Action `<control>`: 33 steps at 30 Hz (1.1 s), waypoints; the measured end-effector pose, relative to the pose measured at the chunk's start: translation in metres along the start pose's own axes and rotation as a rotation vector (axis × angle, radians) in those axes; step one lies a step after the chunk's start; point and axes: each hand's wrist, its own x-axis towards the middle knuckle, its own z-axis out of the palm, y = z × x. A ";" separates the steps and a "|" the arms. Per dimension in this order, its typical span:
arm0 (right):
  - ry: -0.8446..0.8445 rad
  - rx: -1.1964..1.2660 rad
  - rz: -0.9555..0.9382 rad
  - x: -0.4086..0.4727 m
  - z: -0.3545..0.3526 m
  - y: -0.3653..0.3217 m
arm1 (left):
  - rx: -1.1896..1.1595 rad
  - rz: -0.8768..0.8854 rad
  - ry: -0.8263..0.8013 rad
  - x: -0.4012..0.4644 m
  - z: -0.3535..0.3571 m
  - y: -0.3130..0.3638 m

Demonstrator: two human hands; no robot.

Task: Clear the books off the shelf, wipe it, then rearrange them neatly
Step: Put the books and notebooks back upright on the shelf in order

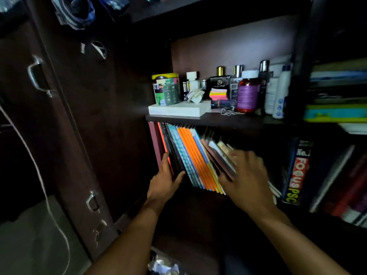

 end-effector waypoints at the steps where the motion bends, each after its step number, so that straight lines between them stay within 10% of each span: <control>1: -0.005 -0.058 0.074 -0.008 -0.002 0.021 | -0.005 -0.003 0.004 0.000 0.001 -0.001; 6: -0.557 -0.010 0.578 -0.007 0.018 0.088 | -0.046 -0.001 0.007 0.001 0.001 -0.004; 20: -0.304 0.061 0.307 0.038 0.088 0.015 | 0.062 0.334 0.231 0.006 0.013 -0.002; 29: -0.559 0.781 0.292 0.027 0.057 0.074 | 0.231 0.509 0.094 -0.007 0.030 0.030; 33: -0.564 0.676 0.322 0.034 0.071 0.099 | 0.339 0.382 0.136 -0.004 0.047 0.041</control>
